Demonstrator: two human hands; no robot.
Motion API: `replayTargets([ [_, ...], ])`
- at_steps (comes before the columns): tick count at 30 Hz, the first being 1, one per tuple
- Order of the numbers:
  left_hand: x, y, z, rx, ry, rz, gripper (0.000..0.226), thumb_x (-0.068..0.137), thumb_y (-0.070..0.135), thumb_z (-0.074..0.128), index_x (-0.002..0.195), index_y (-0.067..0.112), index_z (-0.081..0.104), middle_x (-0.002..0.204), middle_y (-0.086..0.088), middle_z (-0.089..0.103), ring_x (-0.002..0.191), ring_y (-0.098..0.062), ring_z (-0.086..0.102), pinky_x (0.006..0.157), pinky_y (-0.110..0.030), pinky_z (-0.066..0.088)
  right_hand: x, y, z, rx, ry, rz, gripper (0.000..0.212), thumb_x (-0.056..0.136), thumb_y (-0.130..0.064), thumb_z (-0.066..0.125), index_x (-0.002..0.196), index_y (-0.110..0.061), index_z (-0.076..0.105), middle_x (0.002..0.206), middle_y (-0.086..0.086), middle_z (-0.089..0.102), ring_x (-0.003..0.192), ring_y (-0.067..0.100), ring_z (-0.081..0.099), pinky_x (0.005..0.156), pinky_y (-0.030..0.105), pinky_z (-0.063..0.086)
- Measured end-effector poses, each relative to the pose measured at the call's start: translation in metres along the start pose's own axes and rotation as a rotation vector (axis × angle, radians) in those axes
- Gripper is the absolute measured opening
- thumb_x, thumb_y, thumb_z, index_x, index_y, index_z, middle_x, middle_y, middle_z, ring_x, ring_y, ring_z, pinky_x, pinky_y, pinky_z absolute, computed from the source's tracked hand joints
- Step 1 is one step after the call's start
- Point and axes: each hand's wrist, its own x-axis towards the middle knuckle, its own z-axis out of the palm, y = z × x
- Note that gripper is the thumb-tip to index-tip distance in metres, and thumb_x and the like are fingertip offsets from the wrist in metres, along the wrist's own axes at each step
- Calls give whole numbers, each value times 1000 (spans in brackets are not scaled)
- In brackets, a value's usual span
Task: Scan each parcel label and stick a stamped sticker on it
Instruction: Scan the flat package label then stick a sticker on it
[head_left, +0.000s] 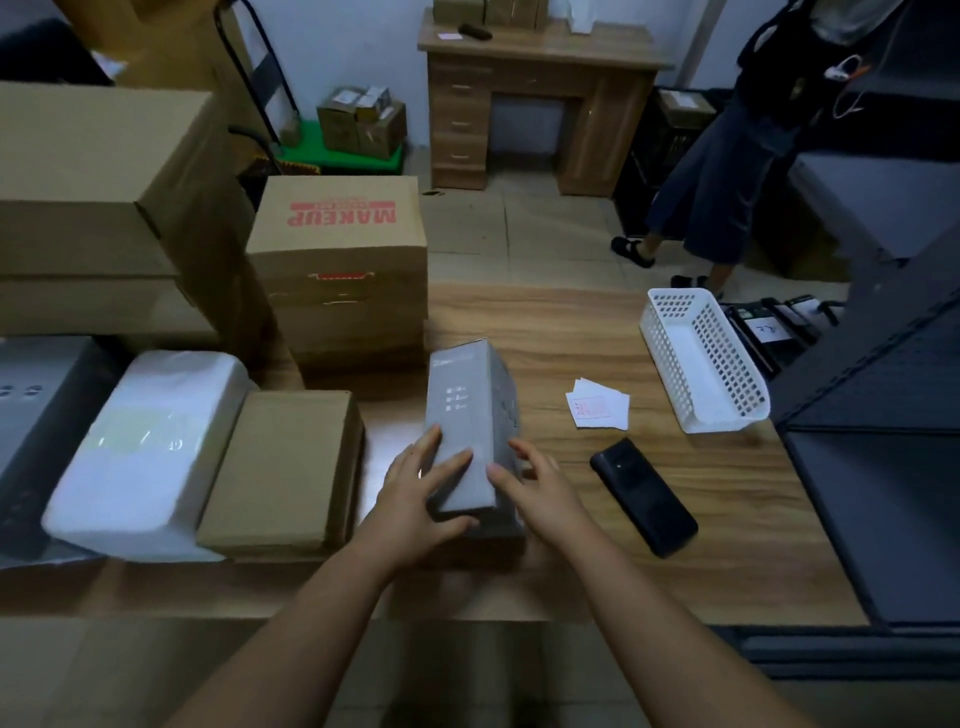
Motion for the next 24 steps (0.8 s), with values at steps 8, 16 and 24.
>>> replayTargets([
  [8, 1, 24, 19, -162, 104, -160, 85, 80, 20, 79, 150, 28, 32, 142, 21, 38, 130, 3, 33, 104, -11, 24, 12, 15, -29, 48, -62, 3, 51, 99, -29, 55, 147, -28, 38, 128, -5, 54, 112, 12, 54, 82, 25, 43],
  [16, 3, 46, 25, 116, 138, -127, 89, 67, 70, 55, 147, 33, 39, 156, 10, 31, 142, -16, 27, 116, -39, 25, 27, 29, -39, 122, -53, 49, 43, 94, -34, 56, 135, -43, 47, 137, -7, 55, 120, 17, 57, 101, 47, 50],
  [24, 14, 67, 61, 315, -9, -240, 75, 88, 60, 57, 151, 33, 29, 164, 7, 7, 149, -26, -1, 118, -38, 21, 30, 55, -87, -380, 3, -179, 41, 98, -28, 55, 138, -19, 54, 139, 3, 52, 127, 23, 49, 106, 32, 39],
])
